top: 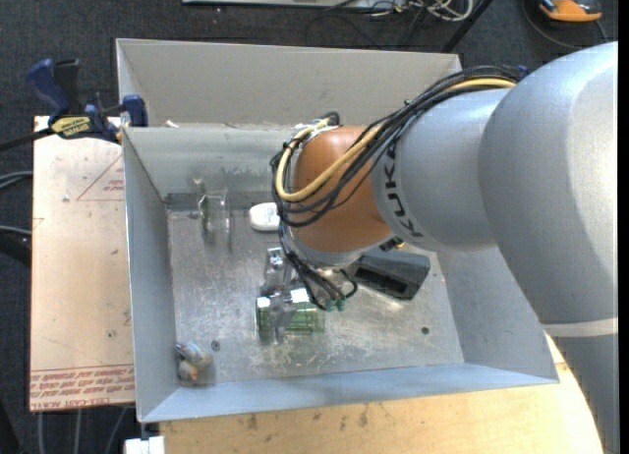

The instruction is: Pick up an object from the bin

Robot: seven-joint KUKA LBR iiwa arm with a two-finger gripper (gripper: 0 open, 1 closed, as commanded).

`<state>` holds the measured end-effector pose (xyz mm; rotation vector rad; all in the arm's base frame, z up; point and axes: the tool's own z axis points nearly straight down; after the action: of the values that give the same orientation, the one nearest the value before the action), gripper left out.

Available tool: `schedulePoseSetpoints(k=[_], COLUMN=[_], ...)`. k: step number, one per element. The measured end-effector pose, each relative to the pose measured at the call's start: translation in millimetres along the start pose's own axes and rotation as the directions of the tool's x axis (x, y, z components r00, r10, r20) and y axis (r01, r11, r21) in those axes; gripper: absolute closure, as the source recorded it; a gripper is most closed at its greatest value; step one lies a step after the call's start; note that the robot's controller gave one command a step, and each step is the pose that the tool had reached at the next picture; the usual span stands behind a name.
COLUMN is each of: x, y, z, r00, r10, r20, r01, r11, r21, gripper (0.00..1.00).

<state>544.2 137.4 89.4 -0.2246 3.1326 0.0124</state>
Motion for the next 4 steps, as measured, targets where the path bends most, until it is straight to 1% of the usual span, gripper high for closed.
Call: schedulePoseSetpoints(k=[4], x=[0.0], y=[0.0], z=[0.0], r00=[1.0], r10=[0.0], r20=[0.0], r01=[0.0], r11=[1.0], r21=[0.0], gripper=[1.0])
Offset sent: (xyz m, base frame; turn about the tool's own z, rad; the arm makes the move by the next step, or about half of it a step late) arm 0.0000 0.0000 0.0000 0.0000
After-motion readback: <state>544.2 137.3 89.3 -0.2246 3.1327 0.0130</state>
